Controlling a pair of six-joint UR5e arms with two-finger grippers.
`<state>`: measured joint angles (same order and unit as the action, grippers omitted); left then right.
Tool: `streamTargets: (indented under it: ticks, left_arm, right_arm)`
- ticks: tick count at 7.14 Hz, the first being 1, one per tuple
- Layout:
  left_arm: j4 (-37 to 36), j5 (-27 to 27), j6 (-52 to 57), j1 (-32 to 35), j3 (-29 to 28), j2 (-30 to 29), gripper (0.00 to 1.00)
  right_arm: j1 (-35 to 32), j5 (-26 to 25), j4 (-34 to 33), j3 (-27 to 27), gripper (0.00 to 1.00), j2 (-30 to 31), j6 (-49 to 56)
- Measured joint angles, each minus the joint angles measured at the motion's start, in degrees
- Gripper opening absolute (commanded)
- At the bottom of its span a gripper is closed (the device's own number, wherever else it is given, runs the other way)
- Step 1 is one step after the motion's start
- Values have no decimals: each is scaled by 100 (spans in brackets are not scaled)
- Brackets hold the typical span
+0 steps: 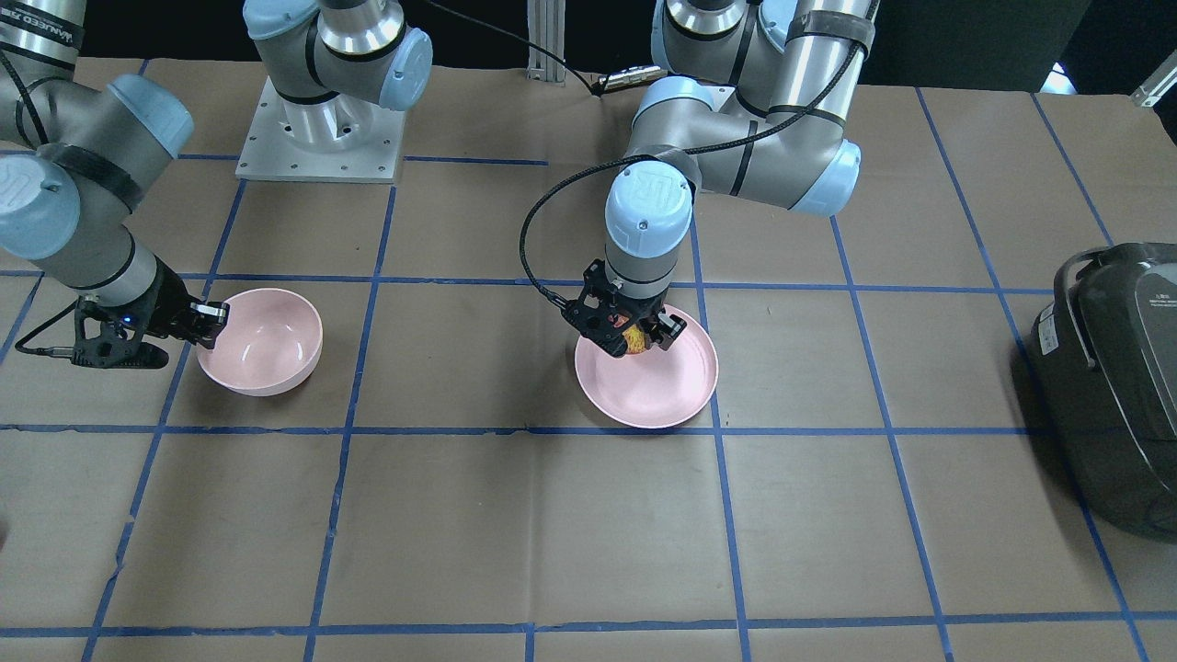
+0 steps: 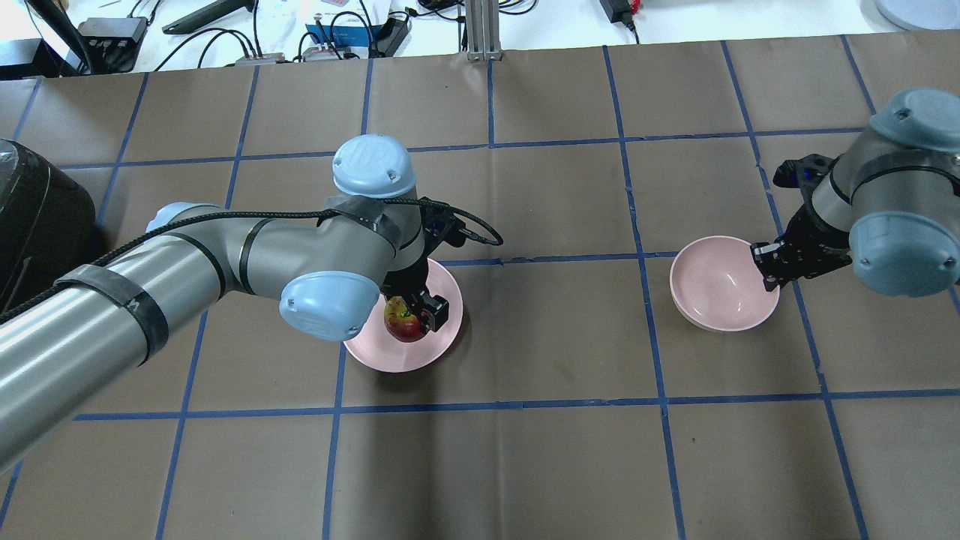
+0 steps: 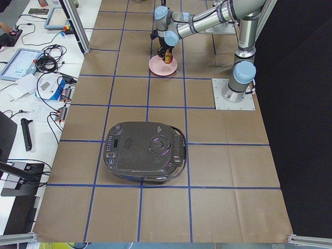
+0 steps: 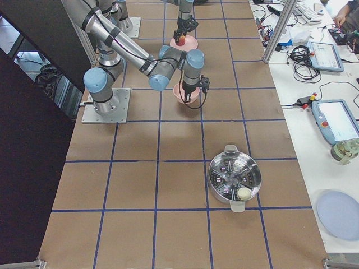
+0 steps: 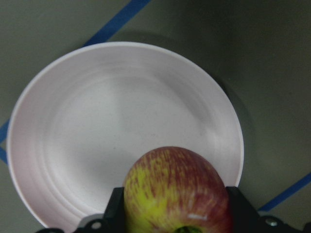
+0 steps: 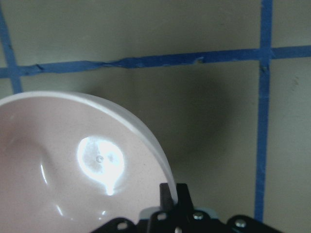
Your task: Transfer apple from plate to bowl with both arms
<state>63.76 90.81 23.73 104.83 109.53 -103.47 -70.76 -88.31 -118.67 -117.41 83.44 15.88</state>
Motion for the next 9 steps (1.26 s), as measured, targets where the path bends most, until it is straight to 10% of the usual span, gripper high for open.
streamTargets:
  ticks: [4,5,6,9]
  left_arm:
    - [1431,-232,-2294,-269,-1277,362,11]
    - [2024,-322,-3000,-264,-1613,333,11]
    - [2361,-425,-3636,-244,-1801,247,10]
    - [2235,-880,-5163,-43,-2025,-115,11]
  right_arm:
    - [-1513,215,57,86,8,10,-1688]
    - [-1656,233,56,66,28,-66,-1890]
    - [-1738,255,65,57,99,-132,-2055]
    - [-1794,269,6,129,100,-185,-2248]
